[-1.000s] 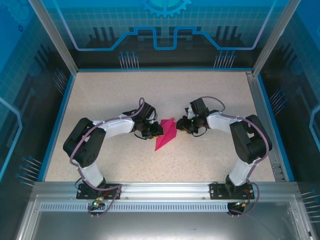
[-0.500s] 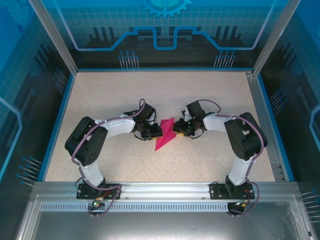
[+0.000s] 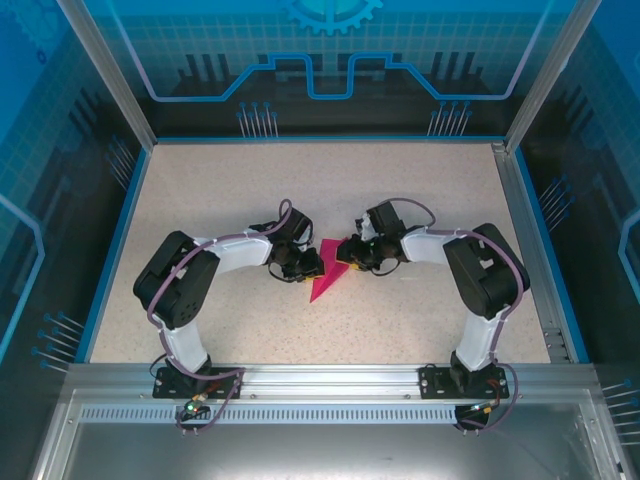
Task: Fold a paper plane with a square sheet of paper (pick it up from the middle)
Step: Fourth fold the wing at the center of the table, then turn over the paper at the center of the table.
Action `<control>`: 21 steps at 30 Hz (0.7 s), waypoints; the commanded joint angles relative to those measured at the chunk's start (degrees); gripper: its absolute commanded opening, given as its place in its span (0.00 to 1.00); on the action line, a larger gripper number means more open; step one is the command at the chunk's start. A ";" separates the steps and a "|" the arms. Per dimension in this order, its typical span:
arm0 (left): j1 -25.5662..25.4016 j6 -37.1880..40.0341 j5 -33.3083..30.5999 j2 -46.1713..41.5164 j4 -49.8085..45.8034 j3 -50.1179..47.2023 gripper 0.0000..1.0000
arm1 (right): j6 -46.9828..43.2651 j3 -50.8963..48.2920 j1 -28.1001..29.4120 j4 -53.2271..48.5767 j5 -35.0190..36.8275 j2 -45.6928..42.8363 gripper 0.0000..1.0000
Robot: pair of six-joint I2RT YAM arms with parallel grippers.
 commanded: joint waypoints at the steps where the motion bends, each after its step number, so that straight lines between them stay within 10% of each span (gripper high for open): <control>1: -0.07 0.65 -0.33 0.06 -0.73 -0.08 0.20 | 0.90 1.93 0.55 2.08 -1.58 1.83 0.35; 21: -0.07 -0.13 -0.55 -1.79 -0.68 -0.78 0.19 | 0.21 9.02 2.81 0.81 -1.87 8.64 0.24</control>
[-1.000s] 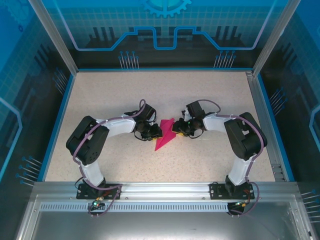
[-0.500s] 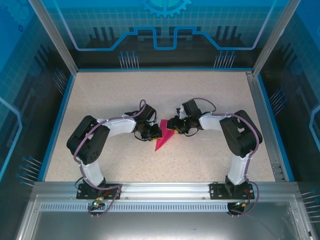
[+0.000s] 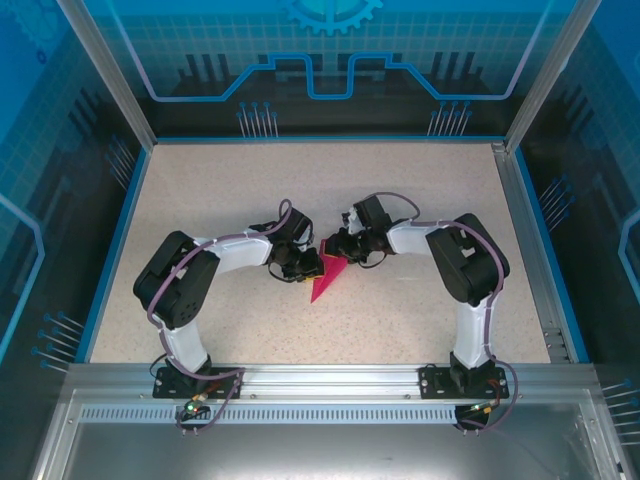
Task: Fold a paper plane with a square sheet of paper (pick it up from the middle)
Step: Turn over the paper at the center of the table.
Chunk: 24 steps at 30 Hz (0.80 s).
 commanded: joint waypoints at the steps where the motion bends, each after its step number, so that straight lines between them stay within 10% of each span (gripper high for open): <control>1: 0.00 0.06 -0.55 -2.05 -0.64 -0.78 0.19 | -0.60 1.30 0.79 -1.06 -0.18 0.73 0.22; 24: 0.22 -3.92 -17.55 -22.81 -1.27 -8.70 0.25 | -15.25 4.46 0.33 -27.60 16.71 -15.86 0.10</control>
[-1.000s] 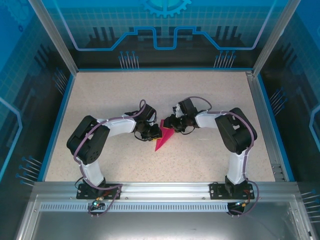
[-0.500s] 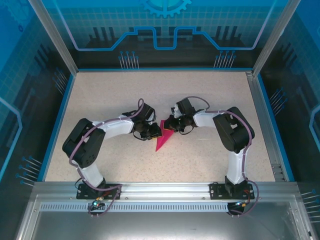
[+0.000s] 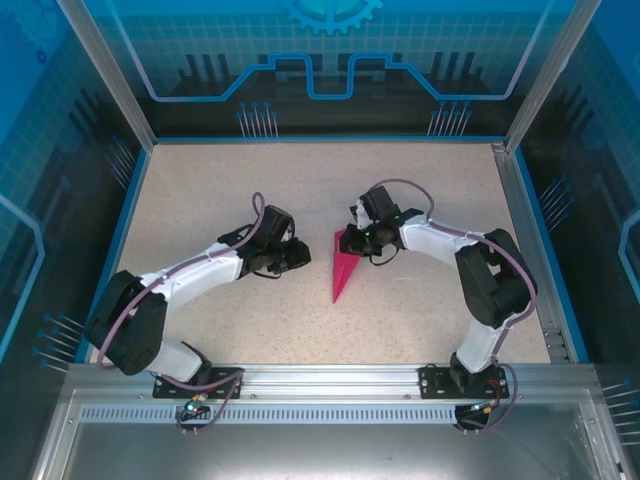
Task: Fold a paper plane with a square sheet of paper (pick it up from the middle)
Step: Turn over the paper at the center of the table.
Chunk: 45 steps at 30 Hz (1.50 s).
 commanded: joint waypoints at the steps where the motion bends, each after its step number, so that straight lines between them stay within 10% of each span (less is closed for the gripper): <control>1: 0.21 -1.68 -4.66 -3.51 -1.49 -1.84 0.25 | -5.19 3.26 0.52 -10.56 6.88 -4.16 0.11; 14: 0.63 -4.94 -13.85 -14.41 -1.25 -7.75 0.33 | -10.13 24.50 13.73 -46.92 54.35 3.36 0.11; 33: 1.38 -12.21 -28.10 -31.58 -8.09 -17.19 0.47 | -5.25 40.47 18.78 -42.57 33.52 26.46 0.22; 45: 1.43 -11.45 -25.80 -28.42 -6.86 -15.96 0.49 | -5.68 23.79 13.65 -19.64 6.78 9.35 0.50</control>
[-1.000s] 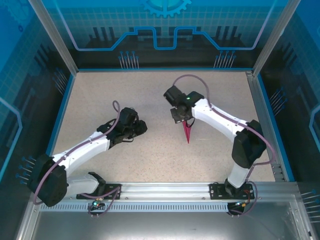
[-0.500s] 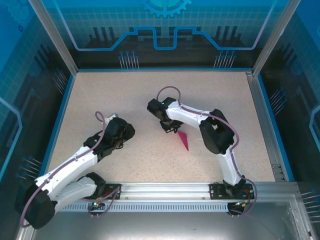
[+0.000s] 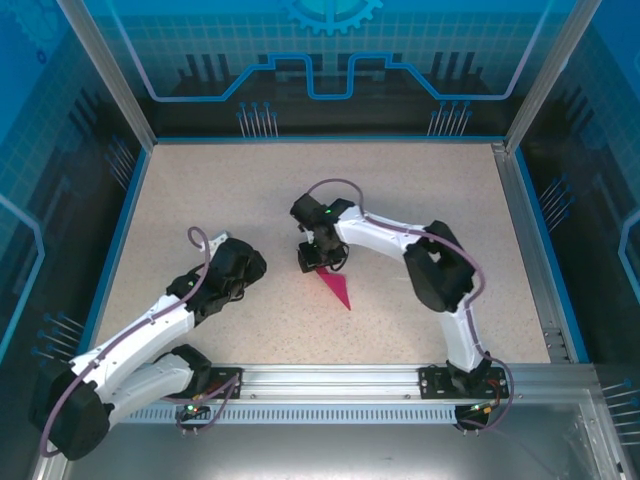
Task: Fold a paper plane with a square sheet of paper (pick it up from the middle)
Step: Turn over the paper at the center of the table.
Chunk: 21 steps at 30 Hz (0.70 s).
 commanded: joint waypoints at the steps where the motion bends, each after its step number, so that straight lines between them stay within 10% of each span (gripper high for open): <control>1: 0.49 -0.05 0.35 0.77 0.12 0.52 0.49 | 0.65 -5.68 -3.75 9.30 -9.62 -9.30 0.53; 4: 0.44 0.05 1.10 1.90 0.54 0.93 0.49 | 0.16 -10.93 -6.59 13.95 -15.30 -13.93 0.70; 21: 0.47 0.94 4.09 5.31 1.24 3.15 0.48 | -0.53 -16.29 -12.28 18.74 -23.31 -8.20 0.60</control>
